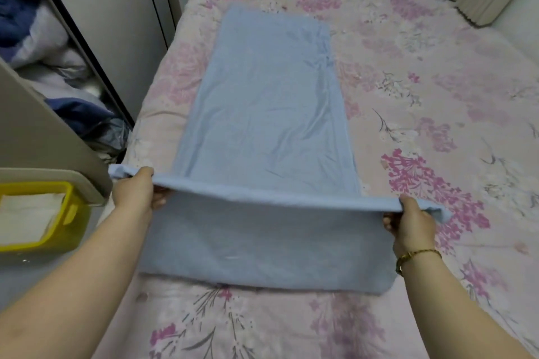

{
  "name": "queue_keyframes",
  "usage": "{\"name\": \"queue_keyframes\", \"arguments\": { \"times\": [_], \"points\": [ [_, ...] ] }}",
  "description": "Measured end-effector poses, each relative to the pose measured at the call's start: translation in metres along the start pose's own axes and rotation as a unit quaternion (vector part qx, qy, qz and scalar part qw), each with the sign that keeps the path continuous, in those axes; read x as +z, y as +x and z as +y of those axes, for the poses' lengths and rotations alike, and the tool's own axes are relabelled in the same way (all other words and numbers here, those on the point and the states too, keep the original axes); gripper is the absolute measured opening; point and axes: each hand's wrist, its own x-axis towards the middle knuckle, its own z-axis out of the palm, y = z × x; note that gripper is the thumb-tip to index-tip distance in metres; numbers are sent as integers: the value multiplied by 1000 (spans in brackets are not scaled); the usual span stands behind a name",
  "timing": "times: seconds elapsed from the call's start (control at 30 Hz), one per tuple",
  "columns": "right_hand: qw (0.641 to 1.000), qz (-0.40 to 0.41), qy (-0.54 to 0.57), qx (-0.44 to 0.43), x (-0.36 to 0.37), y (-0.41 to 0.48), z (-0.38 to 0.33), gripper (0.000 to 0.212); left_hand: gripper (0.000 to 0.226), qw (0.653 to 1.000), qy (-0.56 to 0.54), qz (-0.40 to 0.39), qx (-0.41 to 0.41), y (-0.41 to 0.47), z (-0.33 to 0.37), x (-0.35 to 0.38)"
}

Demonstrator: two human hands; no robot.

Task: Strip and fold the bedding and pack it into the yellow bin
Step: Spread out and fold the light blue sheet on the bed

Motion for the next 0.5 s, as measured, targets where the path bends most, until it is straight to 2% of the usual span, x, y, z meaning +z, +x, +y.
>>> {"name": "queue_keyframes", "arguments": {
  "times": [0.07,0.13,0.23,0.33,0.5],
  "points": [
    [1000,-10,3,-4,28,30,-2,24,24,999,20,-32,4,23,12,26],
    [999,-53,0,-1,52,53,-2,20,32,994,61,-84,47,41,16,46],
    [987,-128,-95,31,78,79,12,40,40,971,183,-113,100,65,6,55],
    [966,-153,-202,44,74,83,42,43,49,962,256,-77,60,80,-32,37],
    [934,-142,-324,52,42,69,93,38,63,936,348,-52,-26,79,-90,1]
  ]
}}
